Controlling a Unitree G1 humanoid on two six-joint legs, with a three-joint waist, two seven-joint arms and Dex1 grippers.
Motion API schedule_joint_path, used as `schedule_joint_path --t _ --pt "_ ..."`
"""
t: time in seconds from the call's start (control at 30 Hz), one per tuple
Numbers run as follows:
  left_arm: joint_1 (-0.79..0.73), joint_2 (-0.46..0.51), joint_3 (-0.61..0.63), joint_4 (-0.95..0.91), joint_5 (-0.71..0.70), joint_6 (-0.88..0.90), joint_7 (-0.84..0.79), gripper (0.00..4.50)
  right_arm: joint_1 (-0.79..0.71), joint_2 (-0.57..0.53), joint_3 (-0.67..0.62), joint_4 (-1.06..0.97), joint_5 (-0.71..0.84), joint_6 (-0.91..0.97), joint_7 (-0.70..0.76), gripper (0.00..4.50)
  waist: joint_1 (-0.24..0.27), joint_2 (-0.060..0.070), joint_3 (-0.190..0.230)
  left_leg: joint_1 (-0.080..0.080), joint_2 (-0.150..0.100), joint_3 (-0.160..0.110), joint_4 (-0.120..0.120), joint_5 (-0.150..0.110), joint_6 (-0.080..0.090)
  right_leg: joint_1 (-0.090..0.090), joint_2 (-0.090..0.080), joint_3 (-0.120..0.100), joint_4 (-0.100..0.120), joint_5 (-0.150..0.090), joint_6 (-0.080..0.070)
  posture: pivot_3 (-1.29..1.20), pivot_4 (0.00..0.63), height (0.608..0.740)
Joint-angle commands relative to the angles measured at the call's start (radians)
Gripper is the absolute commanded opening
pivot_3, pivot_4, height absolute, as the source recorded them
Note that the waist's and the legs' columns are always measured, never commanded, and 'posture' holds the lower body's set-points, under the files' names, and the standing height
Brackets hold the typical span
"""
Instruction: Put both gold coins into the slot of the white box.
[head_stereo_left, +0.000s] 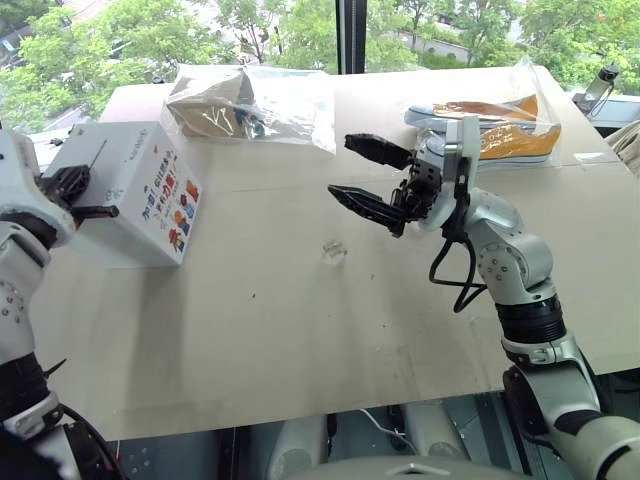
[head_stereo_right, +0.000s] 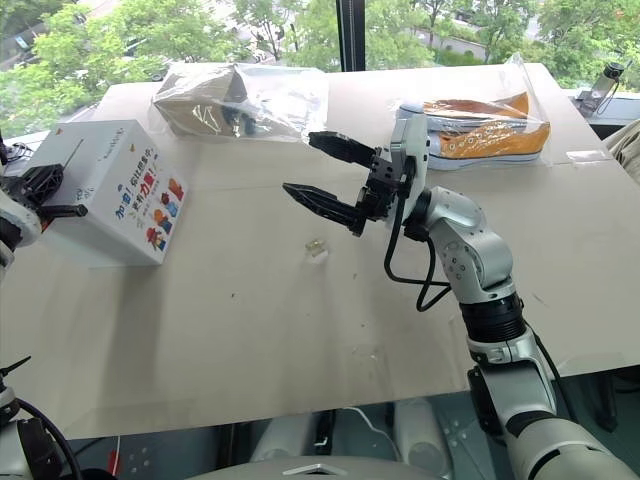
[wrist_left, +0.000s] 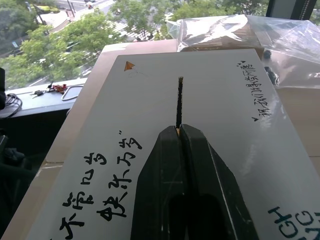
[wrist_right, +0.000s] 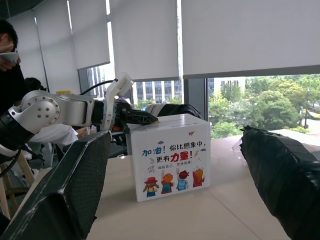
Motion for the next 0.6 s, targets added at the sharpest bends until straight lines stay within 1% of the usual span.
schedule_joint_path --t 0.03,0.17,0.27,0.33,0.4,0.47,0.5,0.6 --pt "0.002 -0.009 0.026 -0.011 -0.008 -0.002 -0.017 0.85 -0.002 0.004 -0.023 -0.038 0.005 -0.023 0.003 4.50 0.000 0.000 0.000 0.000 0.000 0.000 0.000 0.000 0.000 0.000 0.000 0.000 0.000 0.000 0.000 0.00 0.150 0.740" --pt "-0.022 -0.015 0.037 -0.014 0.019 -0.088 -0.008 2.68 -0.004 0.005 -0.020 -0.030 0.003 -0.024 0.006 4.50 0.000 0.000 0.000 0.000 0.000 0.000 0.000 0.000 0.000 0.000 0.000 0.000 0.001 0.000 0.000 0.00 0.150 0.740" --pt "-0.057 -0.036 0.057 -0.047 -0.005 -0.175 -0.039 2.68 0.002 -0.001 -0.010 -0.024 -0.008 -0.014 0.005 4.50 0.001 -0.001 -0.001 0.000 0.000 -0.001 0.000 0.000 0.000 0.000 0.000 -0.001 0.000 0.000 0.000 0.00 0.150 0.740" --pt "-0.080 -0.062 0.070 -0.107 -0.086 -0.193 -0.093 2.68 0.024 -0.022 0.029 -0.003 -0.069 -0.022 0.005 4.50 0.001 -0.002 -0.001 -0.001 0.000 -0.001 0.001 0.000 0.000 0.000 0.000 -0.001 0.000 0.000 0.000 0.00 0.150 0.740" --pt "-0.072 -0.088 0.077 -0.184 -0.201 -0.159 -0.154 2.68 0.048 -0.045 0.086 0.040 -0.178 -0.044 -0.022 4.50 0.001 -0.005 -0.003 -0.001 0.000 -0.001 0.001 0.000 0.000 0.000 -0.001 -0.001 -0.001 0.000 0.000 0.00 0.150 0.740" --pt "0.008 -0.089 0.056 -0.279 -0.309 -0.102 -0.247 2.68 0.076 -0.056 0.152 0.091 -0.305 -0.088 -0.071 4.50 -0.001 -0.005 -0.003 -0.001 0.000 0.000 0.001 0.000 0.000 0.000 -0.001 0.000 -0.001 0.000 0.000 0.00 0.150 0.740" --pt "0.101 -0.069 0.023 -0.344 -0.333 -0.065 -0.311 2.68 0.088 -0.046 0.180 0.122 -0.349 -0.120 -0.087 4.50 -0.005 -0.005 -0.003 -0.001 0.000 0.001 0.001 0.000 0.000 0.000 -0.001 0.001 -0.001 0.000 0.000 0.00 0.150 0.740" --pt "0.317 -0.011 -0.042 -0.460 -0.352 0.002 -0.421 2.68 0.106 -0.005 0.229 0.189 -0.416 -0.193 -0.098 4.50 -0.023 -0.005 -0.003 -0.001 0.000 0.004 0.000 0.000 0.000 -0.003 0.001 0.007 0.001 0.000 0.000 0.00 0.150 0.740"
